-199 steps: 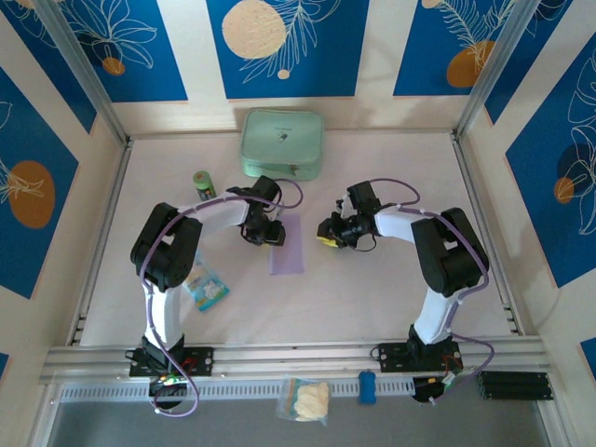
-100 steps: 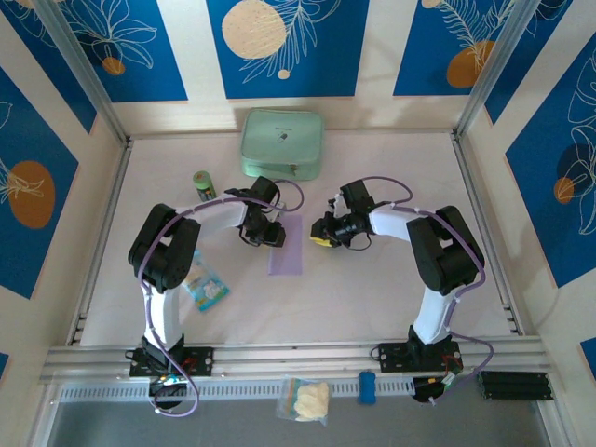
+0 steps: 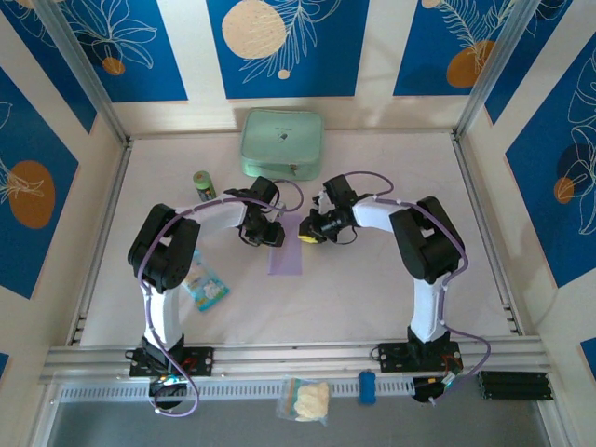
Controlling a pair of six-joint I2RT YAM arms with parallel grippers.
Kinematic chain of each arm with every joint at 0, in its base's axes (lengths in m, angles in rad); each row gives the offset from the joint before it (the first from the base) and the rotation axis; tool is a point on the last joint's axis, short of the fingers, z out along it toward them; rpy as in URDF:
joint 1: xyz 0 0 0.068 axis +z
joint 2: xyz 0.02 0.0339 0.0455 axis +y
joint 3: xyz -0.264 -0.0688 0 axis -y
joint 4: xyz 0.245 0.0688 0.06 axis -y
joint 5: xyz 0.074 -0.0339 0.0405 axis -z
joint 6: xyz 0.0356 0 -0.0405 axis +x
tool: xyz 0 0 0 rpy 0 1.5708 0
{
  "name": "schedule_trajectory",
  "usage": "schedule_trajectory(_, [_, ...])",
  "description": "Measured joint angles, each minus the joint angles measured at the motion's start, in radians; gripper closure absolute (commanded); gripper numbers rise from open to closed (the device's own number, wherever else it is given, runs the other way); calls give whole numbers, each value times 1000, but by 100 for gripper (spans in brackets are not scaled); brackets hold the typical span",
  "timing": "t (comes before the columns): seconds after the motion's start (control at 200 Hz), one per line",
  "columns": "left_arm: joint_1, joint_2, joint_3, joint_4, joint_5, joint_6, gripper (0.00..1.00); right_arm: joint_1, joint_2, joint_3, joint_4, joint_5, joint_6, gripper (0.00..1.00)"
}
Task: Fold a paper plane with a square sheet of paper (pick it up from the middle)
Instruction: First fold in half a square sheet of paper at the center of the table.
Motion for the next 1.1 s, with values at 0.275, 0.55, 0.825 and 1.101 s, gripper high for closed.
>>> schedule_trajectory(0.275, [-1,-11,-10,11,10,-39,58,26,47,45,-63,38,0,85])
schedule_trajectory(0.55, [-35,-85,-94,61,-8,-232,42,34,47,68,-109,79,-1,85])
schedule_trajectory(0.825, [-50,-109,-131,81,-48,-354,51,35,47,71,-113,75,0,85])
schedule_trajectory(1.101, [-51,-101,-130,72,-73,-358,57,8,23,55,-100,37,14,81])
